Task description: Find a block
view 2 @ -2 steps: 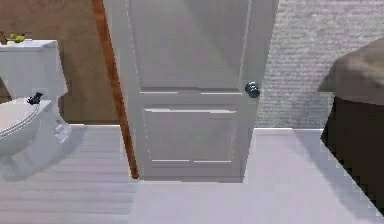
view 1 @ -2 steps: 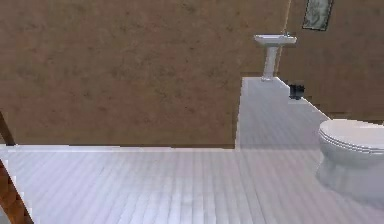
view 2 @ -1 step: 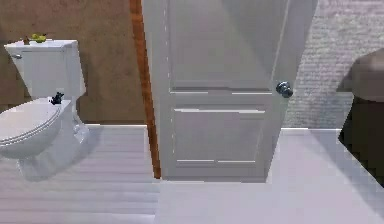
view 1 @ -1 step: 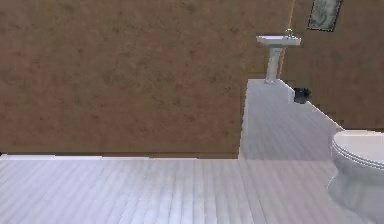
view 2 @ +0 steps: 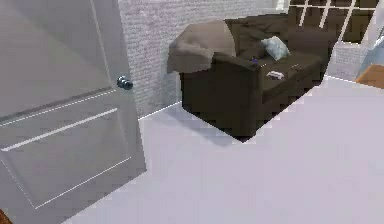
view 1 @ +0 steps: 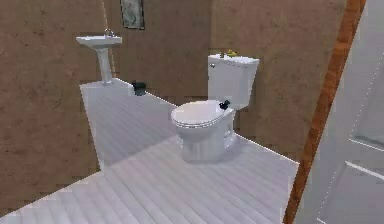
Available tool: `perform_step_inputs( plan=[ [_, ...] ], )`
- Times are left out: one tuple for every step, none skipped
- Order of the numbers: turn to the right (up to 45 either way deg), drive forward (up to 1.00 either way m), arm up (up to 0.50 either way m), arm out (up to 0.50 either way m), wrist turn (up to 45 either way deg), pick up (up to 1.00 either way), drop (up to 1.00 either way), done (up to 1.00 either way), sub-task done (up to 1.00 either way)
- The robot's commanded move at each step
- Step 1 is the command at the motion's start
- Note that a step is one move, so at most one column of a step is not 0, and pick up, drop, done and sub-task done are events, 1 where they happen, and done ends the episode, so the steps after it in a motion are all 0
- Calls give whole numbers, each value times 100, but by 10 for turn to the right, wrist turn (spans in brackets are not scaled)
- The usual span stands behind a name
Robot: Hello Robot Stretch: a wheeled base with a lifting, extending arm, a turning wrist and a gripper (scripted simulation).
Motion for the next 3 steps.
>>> perform_step_inputs(
  plan=[
    [450, 0, 0, 0, 0, 0, 0, 0, 0],
    [0, 5, 0, 0, 0, 0, 0, 0, 0],
    [-450, 0, 0, 0, 0, 0, 0, 0, 0]
  ],
)
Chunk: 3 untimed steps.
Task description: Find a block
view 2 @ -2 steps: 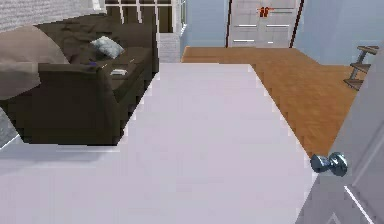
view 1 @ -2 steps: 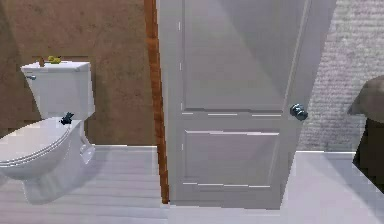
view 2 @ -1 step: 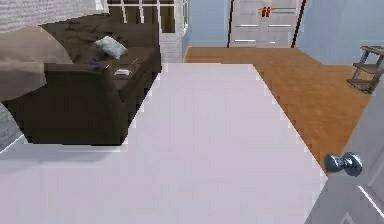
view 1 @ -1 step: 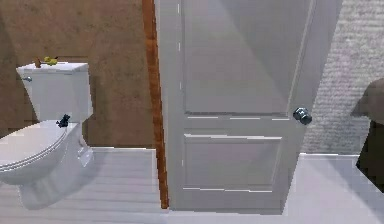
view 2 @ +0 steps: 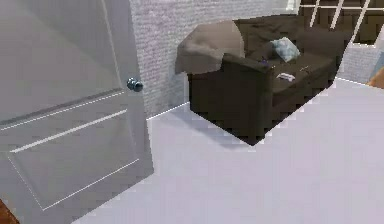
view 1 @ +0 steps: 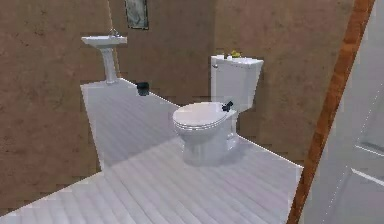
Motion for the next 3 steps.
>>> perform_step_inputs(
  plan=[
    [-360, 0, 0, 0, 0, 0, 0, 0, 0],
    [0, 55, 0, 0, 0, 0, 0, 0, 0],
    [-300, 0, 0, 0, 0, 0, 0, 0, 0]
  ],
)
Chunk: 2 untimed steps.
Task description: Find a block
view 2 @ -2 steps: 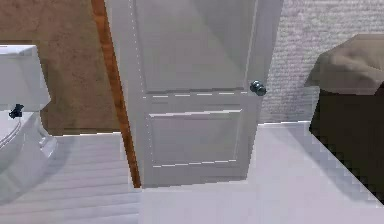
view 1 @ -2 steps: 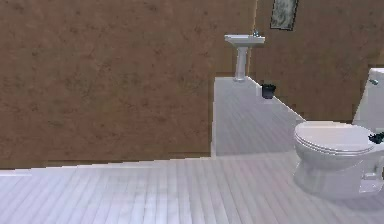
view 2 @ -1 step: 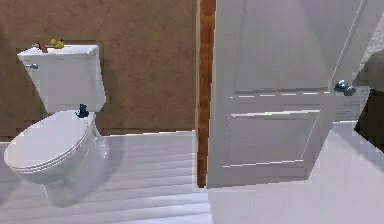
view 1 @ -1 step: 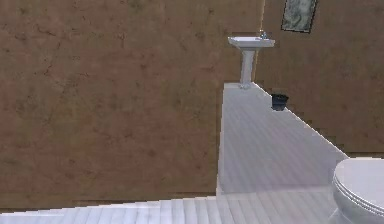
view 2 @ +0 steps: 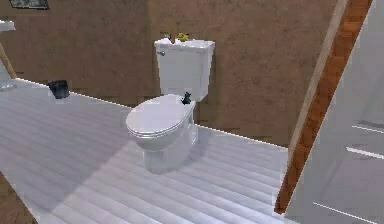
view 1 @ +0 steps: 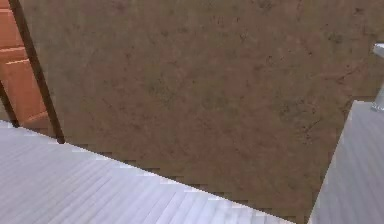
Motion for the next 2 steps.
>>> perform_step_inputs(
  plan=[
    [0, 55, 0, 0, 0, 0, 0, 0, 0],
    [-450, 0, 0, 0, 0, 0, 0, 0, 0]
  ],
)
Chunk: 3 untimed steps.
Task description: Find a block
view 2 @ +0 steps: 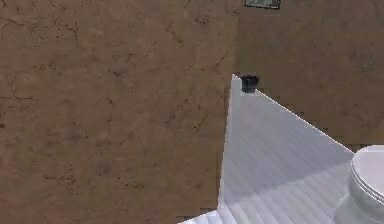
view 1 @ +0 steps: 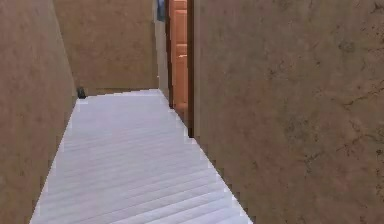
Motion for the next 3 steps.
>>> perform_step_inputs(
  plan=[
    [-180, 0, 0, 0, 0, 0, 0, 0, 0],
    [0, 30, 0, 0, 0, 0, 0, 0, 0],
    [60, 0, 0, 0, 0, 0, 0, 0, 0]
  ],
)
